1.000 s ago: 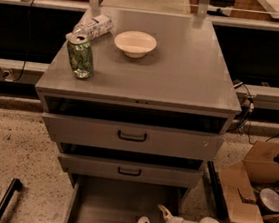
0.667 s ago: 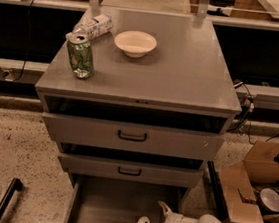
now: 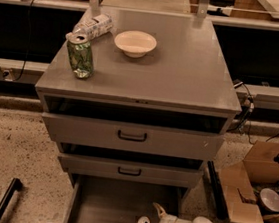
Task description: Pick orange can from bottom drawer and place on counter
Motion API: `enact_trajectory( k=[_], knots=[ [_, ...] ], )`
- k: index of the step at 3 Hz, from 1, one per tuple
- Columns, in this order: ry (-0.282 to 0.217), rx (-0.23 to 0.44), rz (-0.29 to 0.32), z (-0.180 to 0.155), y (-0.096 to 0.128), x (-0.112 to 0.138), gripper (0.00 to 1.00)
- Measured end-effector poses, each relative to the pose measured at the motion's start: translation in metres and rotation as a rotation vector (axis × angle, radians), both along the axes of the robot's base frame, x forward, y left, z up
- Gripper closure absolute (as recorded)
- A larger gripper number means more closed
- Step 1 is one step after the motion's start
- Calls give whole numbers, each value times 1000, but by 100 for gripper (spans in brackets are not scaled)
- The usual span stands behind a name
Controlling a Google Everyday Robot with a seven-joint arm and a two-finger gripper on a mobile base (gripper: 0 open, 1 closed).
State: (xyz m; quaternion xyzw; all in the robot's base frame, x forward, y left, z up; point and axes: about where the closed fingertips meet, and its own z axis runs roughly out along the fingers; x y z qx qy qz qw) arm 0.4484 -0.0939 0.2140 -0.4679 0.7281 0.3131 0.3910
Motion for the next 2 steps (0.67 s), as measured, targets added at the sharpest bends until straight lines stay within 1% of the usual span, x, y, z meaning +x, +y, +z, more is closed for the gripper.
enact_trajectory(
  k=[1, 2],
  knots=[
    [5, 18, 0, -7, 10, -3, 16],
    [5, 27, -3, -12, 16, -3, 30]
  ],
)
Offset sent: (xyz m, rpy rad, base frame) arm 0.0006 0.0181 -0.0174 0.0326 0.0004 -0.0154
